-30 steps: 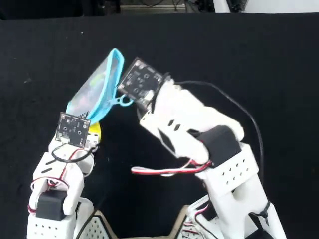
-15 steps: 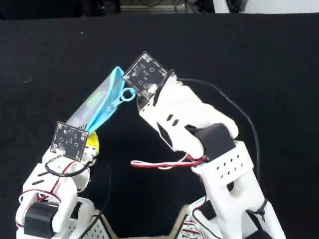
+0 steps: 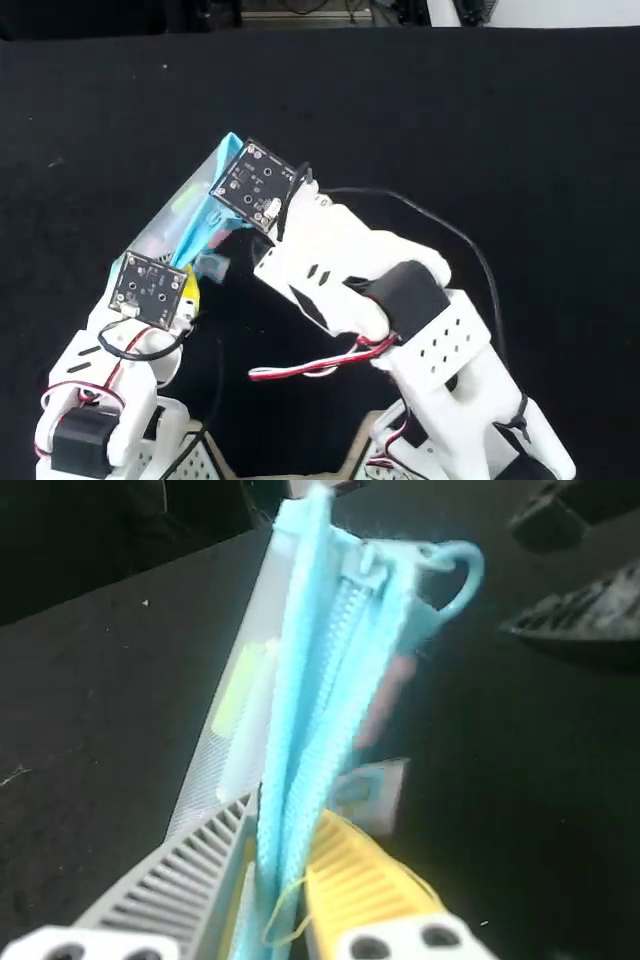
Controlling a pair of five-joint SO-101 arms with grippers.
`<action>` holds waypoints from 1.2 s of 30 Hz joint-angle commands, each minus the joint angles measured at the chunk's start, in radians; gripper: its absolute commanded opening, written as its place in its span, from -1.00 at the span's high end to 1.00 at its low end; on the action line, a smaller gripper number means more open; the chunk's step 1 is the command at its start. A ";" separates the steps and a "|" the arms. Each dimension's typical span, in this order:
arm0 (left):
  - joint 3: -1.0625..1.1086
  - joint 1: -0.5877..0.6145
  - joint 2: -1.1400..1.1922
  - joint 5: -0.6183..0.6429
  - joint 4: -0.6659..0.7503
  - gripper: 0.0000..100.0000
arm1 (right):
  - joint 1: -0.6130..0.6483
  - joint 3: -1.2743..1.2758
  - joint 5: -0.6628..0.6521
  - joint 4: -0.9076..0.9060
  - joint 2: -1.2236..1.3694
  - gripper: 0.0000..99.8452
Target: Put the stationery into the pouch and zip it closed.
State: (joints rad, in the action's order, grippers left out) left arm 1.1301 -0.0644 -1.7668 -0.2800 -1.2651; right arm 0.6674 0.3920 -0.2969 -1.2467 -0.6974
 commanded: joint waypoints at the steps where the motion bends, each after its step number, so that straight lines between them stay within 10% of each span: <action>1: 0.033 -0.008 0.006 -0.015 -0.009 0.94 | 0.008 0.048 0.009 0.074 -0.005 0.67; 22: 0.035 -0.008 0.006 -0.008 -0.011 0.94 | 0.087 0.561 0.112 0.511 -0.433 0.79; 36: 0.062 -0.008 0.006 -0.008 -0.003 0.94 | 0.086 0.437 0.110 0.390 -0.430 0.63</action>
State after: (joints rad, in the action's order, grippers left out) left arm 1.1607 -0.0675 -1.7683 -0.2877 -1.2620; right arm 0.7457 0.9091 -0.1910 -0.8462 -1.0994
